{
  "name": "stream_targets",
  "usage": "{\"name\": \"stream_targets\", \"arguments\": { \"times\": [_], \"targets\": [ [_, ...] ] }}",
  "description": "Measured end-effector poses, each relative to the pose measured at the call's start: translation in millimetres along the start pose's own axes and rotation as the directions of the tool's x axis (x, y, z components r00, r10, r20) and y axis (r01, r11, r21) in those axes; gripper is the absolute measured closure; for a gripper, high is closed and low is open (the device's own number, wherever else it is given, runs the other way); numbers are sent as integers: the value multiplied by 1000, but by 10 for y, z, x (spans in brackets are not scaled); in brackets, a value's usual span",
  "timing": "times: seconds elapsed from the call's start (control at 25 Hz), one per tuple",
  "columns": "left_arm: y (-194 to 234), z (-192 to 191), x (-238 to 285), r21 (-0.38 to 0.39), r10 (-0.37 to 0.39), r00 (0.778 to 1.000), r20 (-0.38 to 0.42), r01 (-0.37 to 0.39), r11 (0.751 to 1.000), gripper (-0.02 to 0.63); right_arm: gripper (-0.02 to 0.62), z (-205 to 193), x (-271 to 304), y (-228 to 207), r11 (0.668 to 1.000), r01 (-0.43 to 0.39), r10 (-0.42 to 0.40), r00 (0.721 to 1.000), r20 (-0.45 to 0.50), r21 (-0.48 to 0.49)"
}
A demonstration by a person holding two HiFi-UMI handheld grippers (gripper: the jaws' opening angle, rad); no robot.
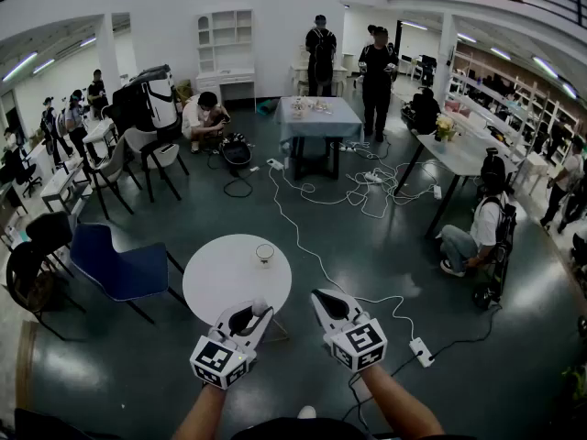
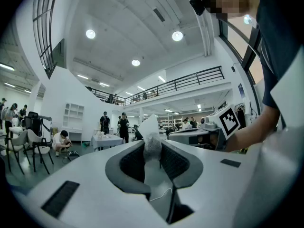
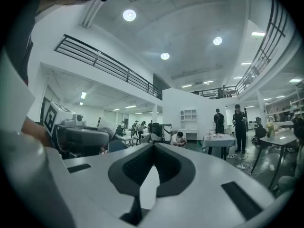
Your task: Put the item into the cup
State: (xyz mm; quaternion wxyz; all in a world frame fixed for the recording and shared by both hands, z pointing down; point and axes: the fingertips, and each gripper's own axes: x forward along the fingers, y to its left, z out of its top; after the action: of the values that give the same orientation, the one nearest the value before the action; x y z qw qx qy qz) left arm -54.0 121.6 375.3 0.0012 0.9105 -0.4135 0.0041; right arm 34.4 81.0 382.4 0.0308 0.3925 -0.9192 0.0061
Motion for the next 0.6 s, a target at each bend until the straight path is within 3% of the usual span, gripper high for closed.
{"name": "stream_targets", "arguments": {
  "times": [0.6],
  "targets": [
    [-200, -109, 381, 1, 37, 999, -2, -37, 999, 515, 586, -208, -160, -494, 999, -7, 7, 1000, -3, 36]
  ]
}}
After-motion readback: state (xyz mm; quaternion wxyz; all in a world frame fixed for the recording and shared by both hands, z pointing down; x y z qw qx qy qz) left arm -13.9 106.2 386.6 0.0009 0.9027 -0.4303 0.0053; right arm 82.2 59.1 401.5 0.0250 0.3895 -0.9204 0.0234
